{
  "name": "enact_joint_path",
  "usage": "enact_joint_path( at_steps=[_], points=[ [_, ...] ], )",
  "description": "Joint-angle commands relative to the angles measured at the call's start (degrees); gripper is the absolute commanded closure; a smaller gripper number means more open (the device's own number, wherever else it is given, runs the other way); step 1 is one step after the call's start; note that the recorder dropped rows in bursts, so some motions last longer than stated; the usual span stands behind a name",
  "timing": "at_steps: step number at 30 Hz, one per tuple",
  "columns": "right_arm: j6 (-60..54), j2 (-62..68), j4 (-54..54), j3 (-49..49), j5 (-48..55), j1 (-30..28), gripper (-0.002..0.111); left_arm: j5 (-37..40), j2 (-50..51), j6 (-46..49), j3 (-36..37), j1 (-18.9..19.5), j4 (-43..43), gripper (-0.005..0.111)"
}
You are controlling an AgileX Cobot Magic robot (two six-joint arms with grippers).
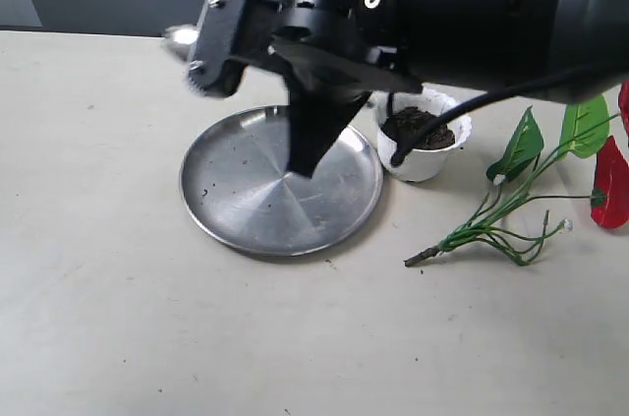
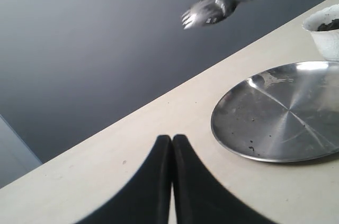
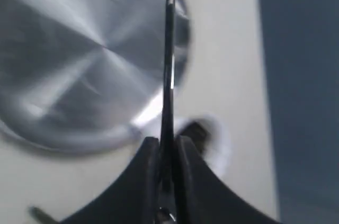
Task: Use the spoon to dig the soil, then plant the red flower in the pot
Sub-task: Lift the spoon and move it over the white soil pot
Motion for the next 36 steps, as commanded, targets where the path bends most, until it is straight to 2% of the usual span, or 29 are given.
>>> enact_joint_path(
  at_steps=[1,4,7,12,20,36],
  points=[
    [5.9,-1.0,-12.5,-0.3,10.4,-7.4,0.108,-0.7,-0.3,-0.3,-0.1,-0.4,-0.4,0.106],
    [4.3,-0.9,-6.0,-0.3,10.6,-14.9,0.108,-0.7,-0.3,-0.3,-0.1,-0.4,-0.4,0.106],
    [-0.8,-0.8,0.4,-0.3,5.4,-22.1,0.108,-0.7,-0.3,-0.3,-0.1,-0.4,-0.4,0.106],
    [-9.0,-0.4,4.8,-0.3,2.1,-28.5,0.108,-0.7,-0.3,-0.3,-0.1,-0.4,-0.4,0.106],
    [-20.4,2.7,4.6,-0.3,1.0,-29.1,0.108,-0.7,-0.3,-0.3,-0.1,-0.4,-0.4,0.106],
    [-17.9,8.2,9.3,0.5,8.3,-29.1,0.108,-0.7,-0.3,-0.3,-0.1,-0.4,-0.4,0.106]
  ],
)
